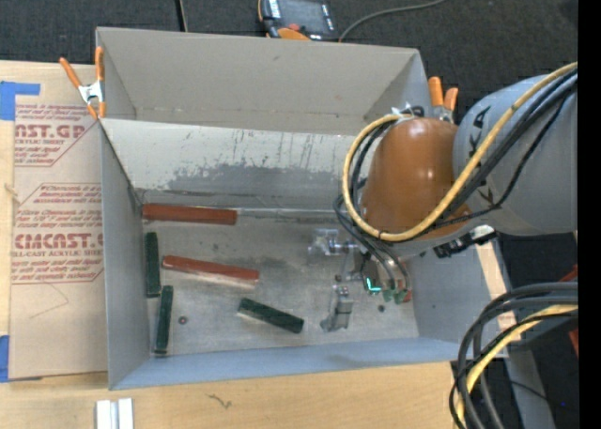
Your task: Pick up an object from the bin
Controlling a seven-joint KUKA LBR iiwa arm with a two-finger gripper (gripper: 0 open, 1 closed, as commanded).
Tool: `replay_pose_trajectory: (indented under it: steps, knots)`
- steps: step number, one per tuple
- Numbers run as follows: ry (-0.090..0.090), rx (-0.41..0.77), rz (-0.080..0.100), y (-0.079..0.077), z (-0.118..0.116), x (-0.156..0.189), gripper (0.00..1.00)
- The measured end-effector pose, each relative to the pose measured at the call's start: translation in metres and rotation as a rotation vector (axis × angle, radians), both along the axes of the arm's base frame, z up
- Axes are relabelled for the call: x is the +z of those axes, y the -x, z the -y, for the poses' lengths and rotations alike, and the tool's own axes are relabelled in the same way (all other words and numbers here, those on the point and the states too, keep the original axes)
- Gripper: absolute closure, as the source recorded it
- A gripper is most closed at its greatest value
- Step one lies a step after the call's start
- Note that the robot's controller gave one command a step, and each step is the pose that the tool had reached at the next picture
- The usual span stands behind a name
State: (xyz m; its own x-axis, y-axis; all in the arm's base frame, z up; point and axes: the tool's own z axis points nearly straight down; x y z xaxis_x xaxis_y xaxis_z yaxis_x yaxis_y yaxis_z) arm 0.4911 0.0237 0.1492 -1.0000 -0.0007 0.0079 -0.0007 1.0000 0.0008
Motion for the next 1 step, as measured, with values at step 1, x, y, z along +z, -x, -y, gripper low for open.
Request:
replay_pose_trajectory:
  steps: [1]
  knots:
    - [-0.001,0.012,0.002,-0.0158,-0.0477,-0.0835,0.00]
